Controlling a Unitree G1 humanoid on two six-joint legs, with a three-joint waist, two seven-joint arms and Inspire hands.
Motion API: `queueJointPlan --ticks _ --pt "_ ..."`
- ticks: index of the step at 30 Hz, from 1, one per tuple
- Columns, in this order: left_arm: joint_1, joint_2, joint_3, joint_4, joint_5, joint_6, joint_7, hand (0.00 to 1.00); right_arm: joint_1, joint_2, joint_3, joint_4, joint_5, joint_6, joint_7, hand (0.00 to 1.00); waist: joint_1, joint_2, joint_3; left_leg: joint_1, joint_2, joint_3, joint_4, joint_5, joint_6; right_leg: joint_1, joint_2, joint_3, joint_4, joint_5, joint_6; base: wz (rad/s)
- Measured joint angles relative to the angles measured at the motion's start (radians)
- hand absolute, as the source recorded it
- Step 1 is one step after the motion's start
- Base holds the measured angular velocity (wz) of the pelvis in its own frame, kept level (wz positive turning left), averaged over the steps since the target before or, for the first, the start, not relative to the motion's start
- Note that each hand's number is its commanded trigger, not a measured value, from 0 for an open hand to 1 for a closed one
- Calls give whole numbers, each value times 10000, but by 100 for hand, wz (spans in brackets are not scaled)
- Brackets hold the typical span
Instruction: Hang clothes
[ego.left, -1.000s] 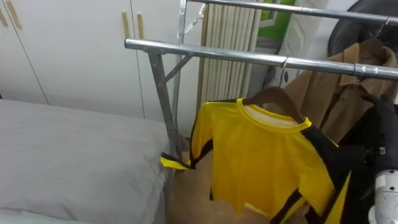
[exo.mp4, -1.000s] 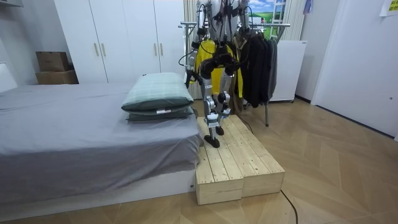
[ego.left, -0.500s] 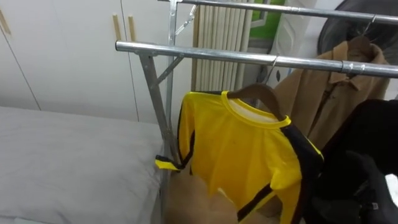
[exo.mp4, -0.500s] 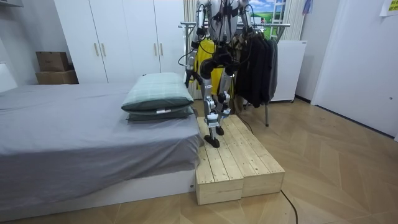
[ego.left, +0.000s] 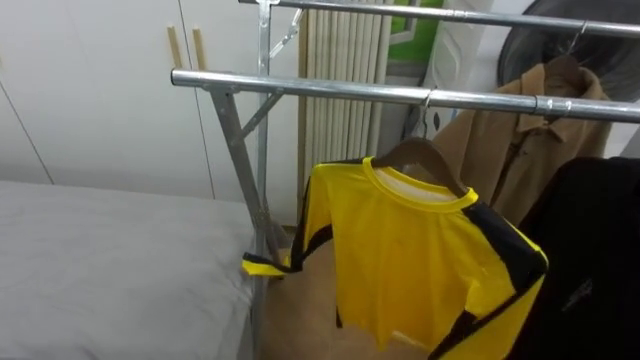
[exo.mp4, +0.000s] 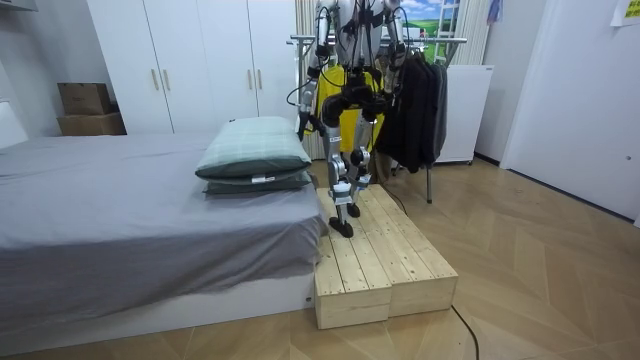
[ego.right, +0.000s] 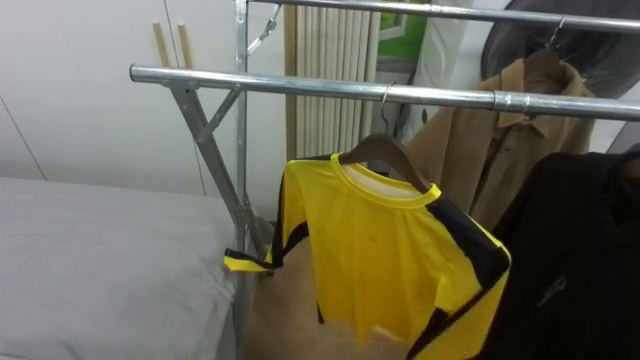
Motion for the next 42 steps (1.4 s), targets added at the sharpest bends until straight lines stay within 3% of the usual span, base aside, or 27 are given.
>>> queueJointPlan --ticks 8,17,21,26,34,42 --pt "-22 -93 20 98 -3 -161 11 0 -497 232 164 3297 397 -82 833 0 46 146 41 0 24 -46 -11 6 -13 89 -9 -71 -159 80 -55 2" --pt "-24 -146 20 119 -41 -162 193 0 -529 264 -23 3956 597 -104 1055 0 -9 175 42 33 58 -264 -60 11 -21 225 -52 -305 -336 87 -72 6" --pt "-90 -161 0 184 -39 -162 235 0 -907 265 53 4642 1222 -81 1099 0 24 196 55 25 57 -295 -61 12 -23 229 -48 -305 -346 87 -82 3" --pt "-155 -221 13 329 -12 -202 234 0 -710 258 -7 4711 2037 -112 1414 0 -10 283 62 26 59 -333 -73 14 -26 234 -49 -299 -364 129 -151 0" --pt "-227 -213 16 637 -34 -495 233 0 -793 256 -205 5513 2716 -665 2088 0 -103 282 93 30 61 -326 -106 27 -42 232 -51 -330 -358 120 -155 0" --pt "-341 -216 16 1075 -42 -801 235 0 -834 254 -252 5746 2768 -867 2270 0 -273 283 112 27 55 -438 -107 30 -48 233 -59 -358 -348 75 -124 0"
